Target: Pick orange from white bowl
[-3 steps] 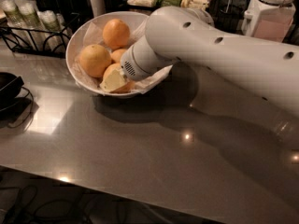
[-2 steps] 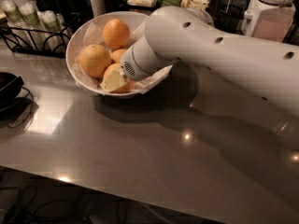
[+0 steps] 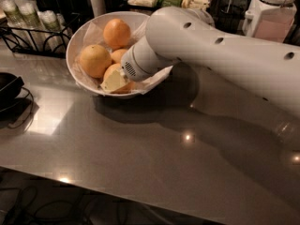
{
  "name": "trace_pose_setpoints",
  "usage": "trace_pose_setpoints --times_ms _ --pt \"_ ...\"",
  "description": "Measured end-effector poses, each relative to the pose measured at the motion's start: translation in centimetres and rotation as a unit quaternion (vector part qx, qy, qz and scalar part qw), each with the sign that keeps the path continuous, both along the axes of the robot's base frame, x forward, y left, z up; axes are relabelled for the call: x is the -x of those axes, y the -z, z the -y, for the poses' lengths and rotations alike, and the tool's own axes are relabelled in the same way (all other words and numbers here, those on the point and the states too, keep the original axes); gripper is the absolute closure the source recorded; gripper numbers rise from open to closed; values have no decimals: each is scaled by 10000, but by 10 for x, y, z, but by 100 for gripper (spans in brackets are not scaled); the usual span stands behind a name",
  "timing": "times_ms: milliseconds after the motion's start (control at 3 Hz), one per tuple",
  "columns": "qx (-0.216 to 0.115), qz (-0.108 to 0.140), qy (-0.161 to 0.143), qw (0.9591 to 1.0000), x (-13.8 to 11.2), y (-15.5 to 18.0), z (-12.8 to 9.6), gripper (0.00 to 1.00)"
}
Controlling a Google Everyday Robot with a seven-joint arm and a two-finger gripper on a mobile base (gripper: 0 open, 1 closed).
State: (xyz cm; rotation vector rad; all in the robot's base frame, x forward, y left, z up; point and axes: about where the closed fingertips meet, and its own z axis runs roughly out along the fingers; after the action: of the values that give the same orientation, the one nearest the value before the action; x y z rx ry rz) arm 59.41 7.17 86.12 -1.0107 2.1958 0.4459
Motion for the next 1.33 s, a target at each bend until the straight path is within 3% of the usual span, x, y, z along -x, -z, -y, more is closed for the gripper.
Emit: trace_pose_setpoints --times_ms 667,1333 --pt "-47 76 18 10000 2 -9 7 100" --pt "-347 604 156 9974 17 -74 64 100"
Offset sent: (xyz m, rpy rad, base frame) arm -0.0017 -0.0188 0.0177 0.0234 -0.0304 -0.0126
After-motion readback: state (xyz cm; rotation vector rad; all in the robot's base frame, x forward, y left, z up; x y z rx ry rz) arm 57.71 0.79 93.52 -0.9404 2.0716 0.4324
